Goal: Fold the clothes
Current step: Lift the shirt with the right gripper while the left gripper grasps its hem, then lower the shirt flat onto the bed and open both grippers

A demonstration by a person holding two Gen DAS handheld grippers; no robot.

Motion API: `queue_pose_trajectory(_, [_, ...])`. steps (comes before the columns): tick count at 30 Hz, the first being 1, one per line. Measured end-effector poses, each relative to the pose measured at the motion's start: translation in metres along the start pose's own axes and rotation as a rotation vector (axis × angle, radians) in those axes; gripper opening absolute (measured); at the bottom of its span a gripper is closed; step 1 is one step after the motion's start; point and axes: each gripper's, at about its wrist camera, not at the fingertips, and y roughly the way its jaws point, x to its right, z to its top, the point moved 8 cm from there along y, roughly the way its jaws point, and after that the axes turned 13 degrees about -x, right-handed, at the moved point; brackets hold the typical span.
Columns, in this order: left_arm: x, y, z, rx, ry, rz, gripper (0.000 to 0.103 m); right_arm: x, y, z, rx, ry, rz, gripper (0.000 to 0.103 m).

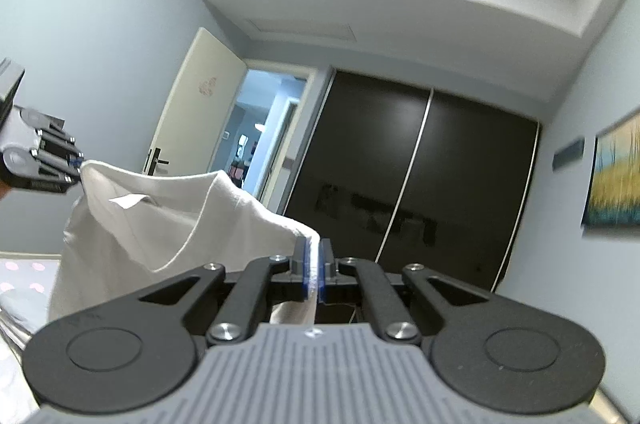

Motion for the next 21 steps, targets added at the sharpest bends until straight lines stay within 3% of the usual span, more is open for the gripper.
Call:
queue_pose_trajectory(7, [0.0, -0.035, 0.018, 0.056, 0.073, 0.032, 0.003, 0.002, -0.038, 0.033, 0.084, -0.032, -0.008, 0.005])
queue_pose_trajectory(12, [-0.003, -0.013, 0.009, 0.006, 0.058, -0.025, 0.003, -0.003, -0.031, 0.028, 0.062, -0.04, 0.018, 0.005])
queue_pose_trajectory(15, [0.009, 0.027, -0.018, -0.085, 0.07, -0.086, 0.003, -0.007, -0.001, -0.002, -0.021, -0.028, 0.052, 0.005])
queue_pose_trajectory(21, [0.054, 0.148, -0.106, -0.316, 0.043, -0.222, 0.004, -0.024, 0.098, -0.118, -0.284, 0.03, 0.148, 0.005])
